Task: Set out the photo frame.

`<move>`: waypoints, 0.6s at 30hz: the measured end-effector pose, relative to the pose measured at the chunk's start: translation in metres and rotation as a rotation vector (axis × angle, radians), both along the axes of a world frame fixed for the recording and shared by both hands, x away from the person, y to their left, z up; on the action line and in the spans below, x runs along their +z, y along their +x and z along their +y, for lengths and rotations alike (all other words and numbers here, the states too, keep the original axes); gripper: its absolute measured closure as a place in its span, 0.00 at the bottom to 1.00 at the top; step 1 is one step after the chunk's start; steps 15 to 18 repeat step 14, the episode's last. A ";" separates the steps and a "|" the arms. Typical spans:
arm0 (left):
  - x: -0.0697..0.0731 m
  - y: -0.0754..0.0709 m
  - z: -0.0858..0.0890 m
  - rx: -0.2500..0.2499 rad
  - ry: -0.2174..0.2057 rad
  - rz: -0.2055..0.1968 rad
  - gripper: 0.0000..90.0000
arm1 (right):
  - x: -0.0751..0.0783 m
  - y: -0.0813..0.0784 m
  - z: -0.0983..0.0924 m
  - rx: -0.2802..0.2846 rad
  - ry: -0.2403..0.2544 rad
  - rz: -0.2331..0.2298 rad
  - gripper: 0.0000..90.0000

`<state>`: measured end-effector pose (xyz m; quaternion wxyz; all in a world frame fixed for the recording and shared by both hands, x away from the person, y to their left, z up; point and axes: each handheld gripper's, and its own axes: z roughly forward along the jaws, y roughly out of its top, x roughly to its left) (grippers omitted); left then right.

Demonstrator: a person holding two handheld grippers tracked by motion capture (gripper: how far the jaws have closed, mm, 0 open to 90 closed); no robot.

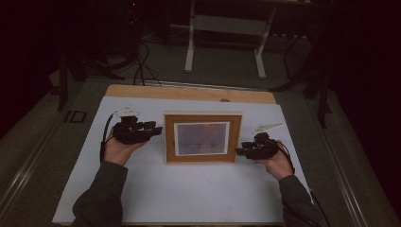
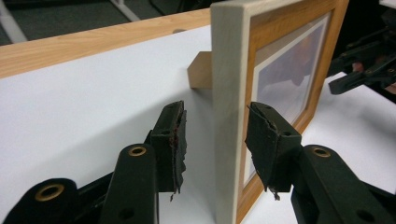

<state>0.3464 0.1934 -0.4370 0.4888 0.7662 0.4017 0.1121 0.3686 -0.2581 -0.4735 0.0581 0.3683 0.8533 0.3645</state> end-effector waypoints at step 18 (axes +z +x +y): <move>-0.034 -0.014 0.017 0.085 0.089 0.034 0.62 | -0.008 -0.004 -0.013 -0.015 0.021 0.018 0.60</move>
